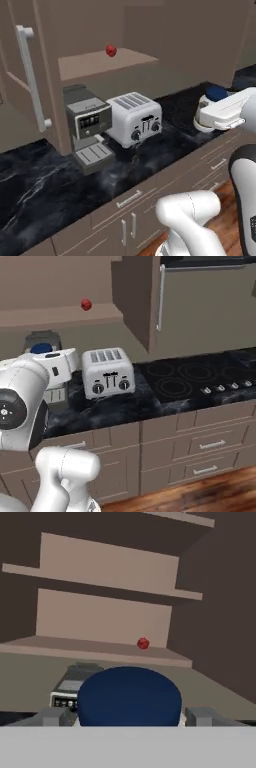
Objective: The dining table condiment station is running low on mayonnaise. Refill the condiment station by opening the cabinet and taking the mayonnaise from the cabinet and placing it on the dining table.
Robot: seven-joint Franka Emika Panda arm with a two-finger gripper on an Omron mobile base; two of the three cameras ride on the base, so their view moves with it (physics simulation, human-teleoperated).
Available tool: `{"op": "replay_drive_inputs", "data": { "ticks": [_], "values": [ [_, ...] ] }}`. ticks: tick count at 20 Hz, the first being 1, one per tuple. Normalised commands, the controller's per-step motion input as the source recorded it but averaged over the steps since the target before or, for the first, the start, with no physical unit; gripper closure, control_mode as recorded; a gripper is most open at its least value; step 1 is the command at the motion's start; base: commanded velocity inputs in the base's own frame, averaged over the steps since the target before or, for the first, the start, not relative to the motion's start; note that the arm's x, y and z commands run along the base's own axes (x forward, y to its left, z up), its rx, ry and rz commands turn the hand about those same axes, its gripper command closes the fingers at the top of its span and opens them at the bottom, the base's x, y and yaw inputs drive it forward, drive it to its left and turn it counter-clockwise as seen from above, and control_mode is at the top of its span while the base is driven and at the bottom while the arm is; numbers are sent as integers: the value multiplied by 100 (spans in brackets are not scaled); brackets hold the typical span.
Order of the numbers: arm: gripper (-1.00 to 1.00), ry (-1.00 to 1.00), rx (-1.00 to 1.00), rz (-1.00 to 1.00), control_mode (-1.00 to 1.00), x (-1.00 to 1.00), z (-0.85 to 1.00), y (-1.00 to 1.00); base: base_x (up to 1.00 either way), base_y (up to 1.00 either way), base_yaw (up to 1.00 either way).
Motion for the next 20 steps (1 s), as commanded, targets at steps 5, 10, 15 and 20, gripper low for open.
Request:
{"op": "replay_drive_inputs", "data": {
  "ticks": [5, 10, 15, 20],
  "values": [
    [100, 0, 0, 0, 100, 0, 0, 0, -49, 5, -85],
    [100, 0, 0, 0, 100, 0, 0, 0, -41, 0, -87],
    [100, 0, 0, 0, 100, 0, 0, 0, -30, 0, -86],
    [100, 0, 0, 0, 100, 0, 0, 0, -9, 0, -83]
  ]
}}
